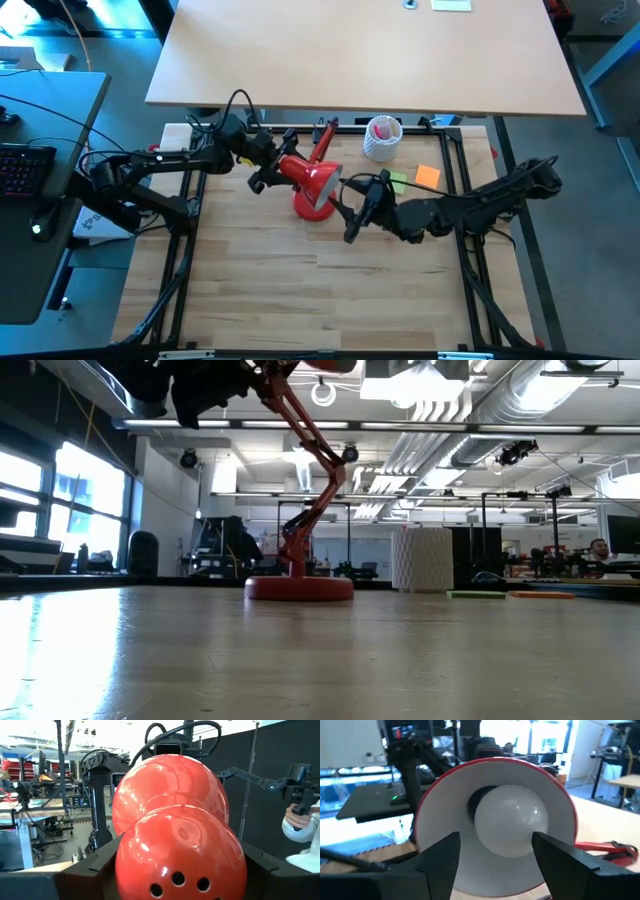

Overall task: Screw lightbulb
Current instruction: Remove the white lightbulb from the red lamp

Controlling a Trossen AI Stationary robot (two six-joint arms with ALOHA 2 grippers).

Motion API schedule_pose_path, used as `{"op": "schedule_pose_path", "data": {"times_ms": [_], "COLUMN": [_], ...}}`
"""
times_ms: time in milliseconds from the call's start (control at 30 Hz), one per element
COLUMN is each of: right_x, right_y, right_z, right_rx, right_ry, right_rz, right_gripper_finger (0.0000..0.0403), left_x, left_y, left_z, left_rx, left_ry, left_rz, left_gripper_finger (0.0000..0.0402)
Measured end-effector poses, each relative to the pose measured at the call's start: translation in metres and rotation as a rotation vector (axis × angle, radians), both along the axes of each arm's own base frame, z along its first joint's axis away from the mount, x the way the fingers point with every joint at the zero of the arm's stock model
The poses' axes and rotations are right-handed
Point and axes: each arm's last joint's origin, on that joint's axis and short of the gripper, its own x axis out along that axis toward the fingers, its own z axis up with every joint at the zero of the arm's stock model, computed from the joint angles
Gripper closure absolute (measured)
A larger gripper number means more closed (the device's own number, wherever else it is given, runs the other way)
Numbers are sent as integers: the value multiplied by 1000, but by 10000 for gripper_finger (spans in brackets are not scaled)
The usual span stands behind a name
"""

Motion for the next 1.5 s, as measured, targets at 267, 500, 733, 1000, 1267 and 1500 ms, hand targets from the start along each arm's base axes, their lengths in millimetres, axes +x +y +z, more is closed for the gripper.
{"op": "schedule_pose_path", "data": {"times_ms": [267,500,733,1000,1267,1500], "right_x": [4,8,14,16,10,6], "right_y": [-20,-33,-53,-61,-42,-29], "right_z": [-8,-6,-8,-11,-16,-12], "right_rx": [29,-41,-40,-390,-998,-1089], "right_ry": [67,97,108,308,721,783], "right_rz": [-20,1,55,168,112,21], "right_gripper_finger": [155,139,96,103,138,141], "left_x": [1,0,-1,-2,-3,-3], "left_y": [0,1,2,5,7,6], "left_z": [-2,-2,-1,-2,-4,-5], "left_rx": [-4,9,9,16,-20,-94], "left_ry": [11,3,3,4,54,104], "left_rz": [-1,-8,-8,-5,-43,-62], "left_gripper_finger": [153,153,152,152,152,152]}}
